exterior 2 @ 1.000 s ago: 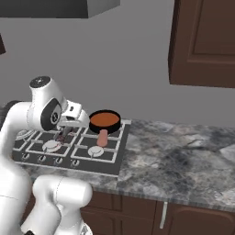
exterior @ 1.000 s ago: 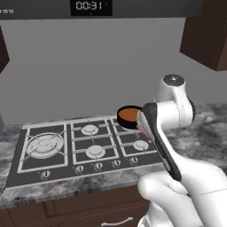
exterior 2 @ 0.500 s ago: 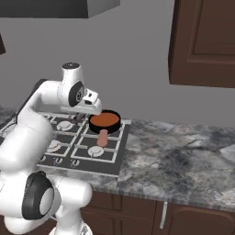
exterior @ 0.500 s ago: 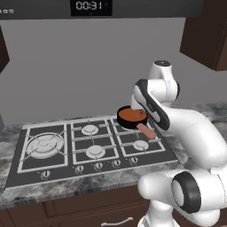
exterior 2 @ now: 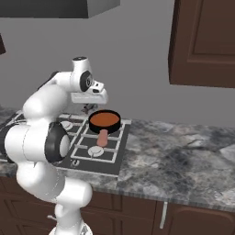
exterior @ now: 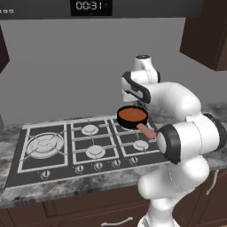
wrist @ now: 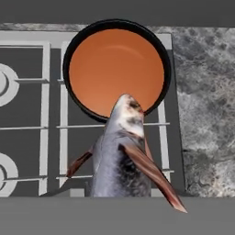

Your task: Retrieve the fish from the fridge and place it on the saucepan with marinade on the stove.

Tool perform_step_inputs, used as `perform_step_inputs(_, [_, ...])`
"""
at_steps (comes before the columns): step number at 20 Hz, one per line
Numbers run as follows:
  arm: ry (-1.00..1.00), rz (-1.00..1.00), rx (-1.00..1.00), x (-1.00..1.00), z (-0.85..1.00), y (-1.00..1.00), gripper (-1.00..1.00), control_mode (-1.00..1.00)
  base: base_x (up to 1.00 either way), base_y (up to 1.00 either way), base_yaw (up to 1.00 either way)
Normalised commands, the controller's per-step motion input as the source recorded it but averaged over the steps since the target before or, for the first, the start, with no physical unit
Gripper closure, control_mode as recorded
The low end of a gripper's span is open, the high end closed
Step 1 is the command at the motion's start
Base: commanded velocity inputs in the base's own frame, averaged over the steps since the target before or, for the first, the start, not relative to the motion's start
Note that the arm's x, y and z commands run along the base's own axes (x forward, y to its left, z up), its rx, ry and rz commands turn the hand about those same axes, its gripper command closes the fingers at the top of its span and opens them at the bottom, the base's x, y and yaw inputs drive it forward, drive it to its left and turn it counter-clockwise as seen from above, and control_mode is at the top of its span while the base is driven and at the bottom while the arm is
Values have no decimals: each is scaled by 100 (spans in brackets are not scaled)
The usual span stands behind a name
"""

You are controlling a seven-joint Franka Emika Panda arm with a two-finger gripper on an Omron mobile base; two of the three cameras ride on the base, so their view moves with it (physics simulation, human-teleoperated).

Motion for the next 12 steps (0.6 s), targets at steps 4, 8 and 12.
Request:
perform_step_inputs(4, [8, 0, 7, 84, -42, 0, 100, -100, 0, 0, 0])
perform_step_inputs(8, [6, 0, 0, 76, -70, 0, 100, -100, 0, 0, 0])
perform_step_inputs(12, [6, 0, 0, 77, -56, -3, 100, -100, 0, 0, 0])
